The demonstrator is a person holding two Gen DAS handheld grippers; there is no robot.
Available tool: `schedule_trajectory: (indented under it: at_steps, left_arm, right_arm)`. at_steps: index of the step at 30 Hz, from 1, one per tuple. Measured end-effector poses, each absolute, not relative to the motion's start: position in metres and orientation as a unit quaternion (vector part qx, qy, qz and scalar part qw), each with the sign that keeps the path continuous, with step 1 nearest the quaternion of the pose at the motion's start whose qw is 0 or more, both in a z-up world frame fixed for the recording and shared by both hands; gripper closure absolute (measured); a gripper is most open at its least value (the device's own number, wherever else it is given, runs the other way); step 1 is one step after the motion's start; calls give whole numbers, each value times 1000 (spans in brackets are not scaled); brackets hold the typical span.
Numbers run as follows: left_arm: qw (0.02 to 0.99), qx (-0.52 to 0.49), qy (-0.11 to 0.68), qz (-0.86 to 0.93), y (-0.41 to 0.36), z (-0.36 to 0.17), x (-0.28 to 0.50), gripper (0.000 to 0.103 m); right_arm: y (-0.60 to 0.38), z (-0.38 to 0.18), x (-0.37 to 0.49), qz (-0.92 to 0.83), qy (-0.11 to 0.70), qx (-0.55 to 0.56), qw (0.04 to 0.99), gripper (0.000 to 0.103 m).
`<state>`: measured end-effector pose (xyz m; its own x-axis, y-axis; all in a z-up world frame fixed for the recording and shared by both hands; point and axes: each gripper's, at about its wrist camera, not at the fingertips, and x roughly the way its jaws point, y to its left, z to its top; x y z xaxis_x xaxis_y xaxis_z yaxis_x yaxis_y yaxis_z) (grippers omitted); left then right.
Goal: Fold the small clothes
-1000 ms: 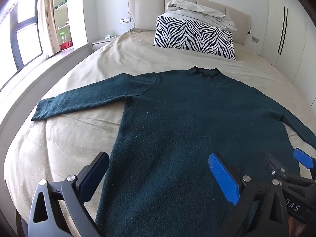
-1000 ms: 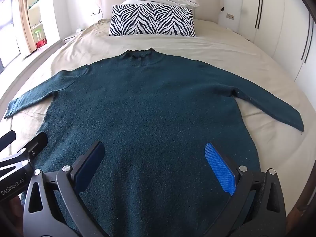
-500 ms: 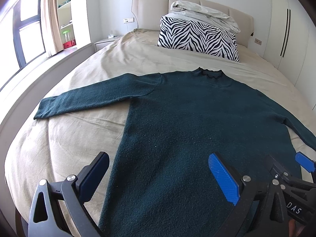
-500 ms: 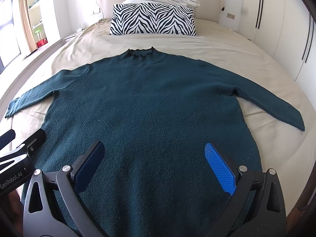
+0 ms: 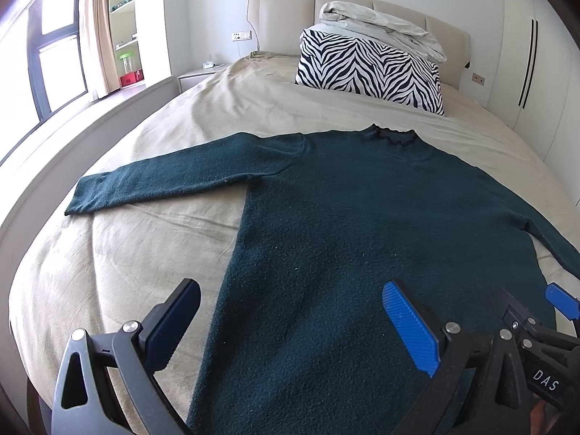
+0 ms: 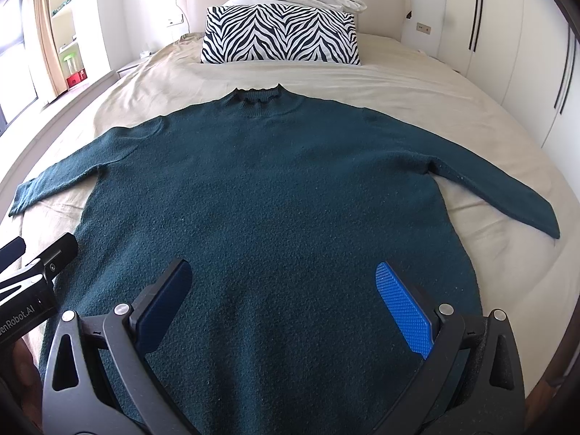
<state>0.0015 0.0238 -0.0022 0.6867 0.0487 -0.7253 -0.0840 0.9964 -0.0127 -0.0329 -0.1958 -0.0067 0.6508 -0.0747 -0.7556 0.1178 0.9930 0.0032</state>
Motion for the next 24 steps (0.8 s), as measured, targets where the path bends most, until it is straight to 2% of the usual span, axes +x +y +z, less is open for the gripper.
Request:
schedule_trajectory:
  at_steps: [24]
  left_arm:
    - [918,-24,395,37,26,-4,1,0]
  right_arm:
    - [-197,-10,-34,-54,418,29,907,0]
